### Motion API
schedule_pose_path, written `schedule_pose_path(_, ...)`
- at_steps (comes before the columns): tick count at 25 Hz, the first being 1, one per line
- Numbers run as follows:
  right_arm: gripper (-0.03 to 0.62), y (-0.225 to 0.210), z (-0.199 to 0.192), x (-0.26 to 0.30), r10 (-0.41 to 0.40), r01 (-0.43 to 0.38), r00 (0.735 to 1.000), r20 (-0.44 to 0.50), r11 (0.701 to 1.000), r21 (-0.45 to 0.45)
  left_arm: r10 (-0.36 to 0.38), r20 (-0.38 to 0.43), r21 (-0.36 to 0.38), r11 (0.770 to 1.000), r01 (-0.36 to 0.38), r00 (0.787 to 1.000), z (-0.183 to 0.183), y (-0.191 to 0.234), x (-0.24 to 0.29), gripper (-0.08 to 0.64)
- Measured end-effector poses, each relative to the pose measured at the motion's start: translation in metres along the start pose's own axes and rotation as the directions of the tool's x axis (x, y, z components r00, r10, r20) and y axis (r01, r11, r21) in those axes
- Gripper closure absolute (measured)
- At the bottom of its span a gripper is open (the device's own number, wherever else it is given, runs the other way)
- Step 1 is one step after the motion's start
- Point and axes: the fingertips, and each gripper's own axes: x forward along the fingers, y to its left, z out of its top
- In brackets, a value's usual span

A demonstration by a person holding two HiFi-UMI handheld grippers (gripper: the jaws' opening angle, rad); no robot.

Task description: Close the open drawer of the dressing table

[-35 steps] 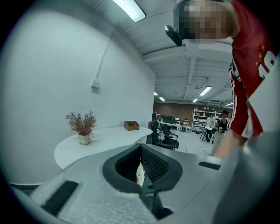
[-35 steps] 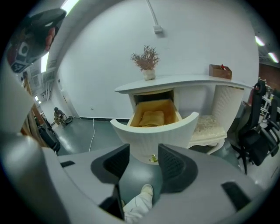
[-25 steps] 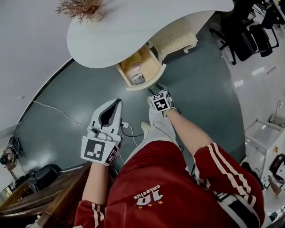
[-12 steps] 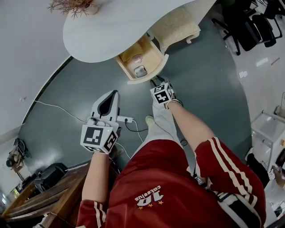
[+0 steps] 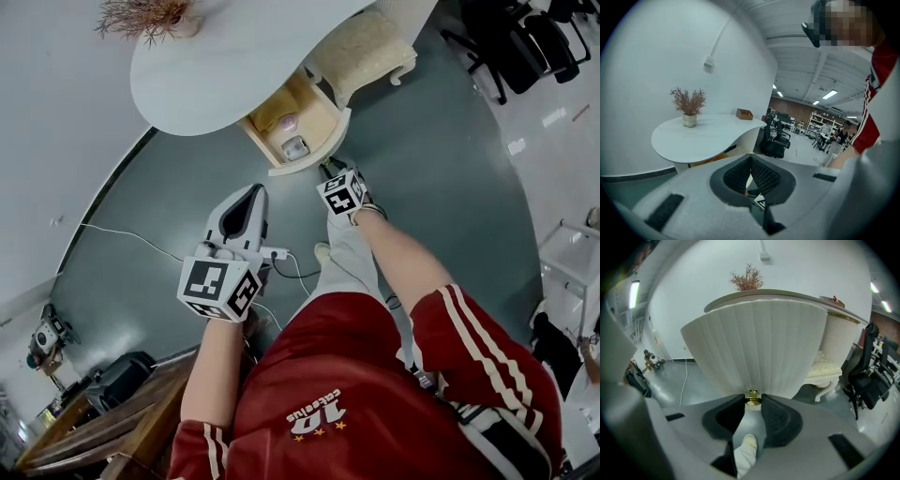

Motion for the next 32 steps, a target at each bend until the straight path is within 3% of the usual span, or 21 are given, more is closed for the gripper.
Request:
schedule_pose_path(10, 0.483, 0.000, 0.006, 0.003, 0.011, -0.010, 1.000, -0.012, 1.000, 0.011, 0.000, 0.025, -0.001, 1.000, 0.000, 1.000, 0.022, -0.003, 0.009, 0.561)
schedule_pose_path(32, 0.489, -0.003, 0.061, 0.042, 0.065, -0.065, 0.998, 0.014, 0.998, 0.000, 0.076, 0.016, -0.020, 0.997, -0.076, 0.997, 0.067, 0.044, 0.044, 0.560)
